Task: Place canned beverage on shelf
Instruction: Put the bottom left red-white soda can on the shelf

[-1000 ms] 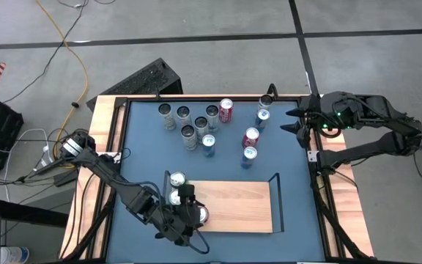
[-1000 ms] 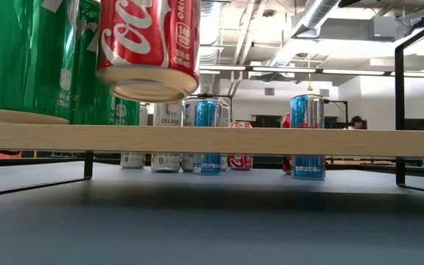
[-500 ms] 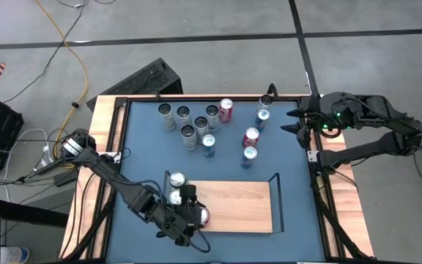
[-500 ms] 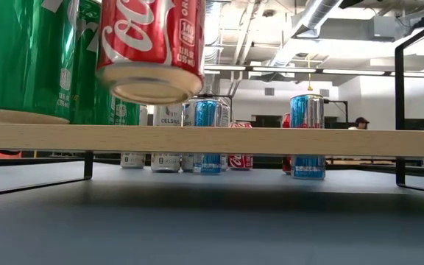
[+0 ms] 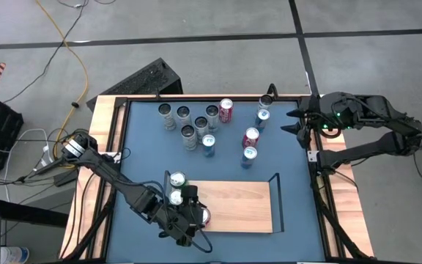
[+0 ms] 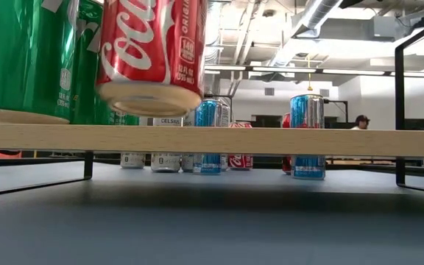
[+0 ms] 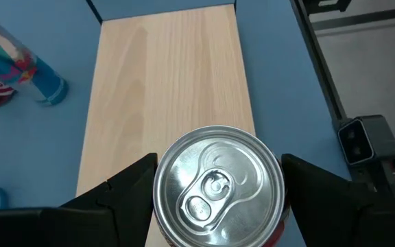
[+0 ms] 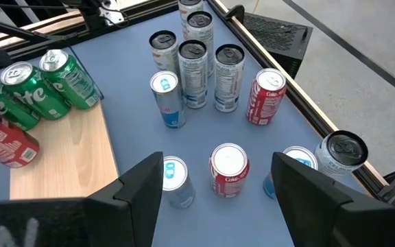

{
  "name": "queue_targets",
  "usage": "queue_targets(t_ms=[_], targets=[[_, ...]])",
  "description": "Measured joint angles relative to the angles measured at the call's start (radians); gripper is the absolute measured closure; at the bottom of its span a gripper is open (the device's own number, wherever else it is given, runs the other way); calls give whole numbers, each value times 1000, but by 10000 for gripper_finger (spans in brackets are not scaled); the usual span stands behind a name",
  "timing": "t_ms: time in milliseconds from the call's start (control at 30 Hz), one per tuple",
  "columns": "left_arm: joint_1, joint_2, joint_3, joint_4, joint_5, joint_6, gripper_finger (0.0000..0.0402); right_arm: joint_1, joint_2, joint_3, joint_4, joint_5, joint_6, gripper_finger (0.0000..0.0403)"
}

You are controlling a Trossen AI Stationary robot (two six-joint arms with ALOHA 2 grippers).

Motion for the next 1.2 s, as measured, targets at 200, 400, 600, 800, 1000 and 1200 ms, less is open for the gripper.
queue_targets(t_ms=[200,400,600,800,1000,1200], targets=[[-1,18,1,7,13,-19,139,0,0,0,-1,0,0,147],[-3,16,1,-20,5,-28,139,0,0,0,-2,0,0,147],[-3,16,1,-39,4,-27,139,0,0,0,-2,1,0,147],[-3,16,1,-44,15,-28,139,0,0,0,-2,1,0,147],[-3,16,1,-42,27,-23,138,0,0,0,-2,2,0,147],[-3,16,1,-38,49,-23,113,0,0,0,-2,2,0,147]])
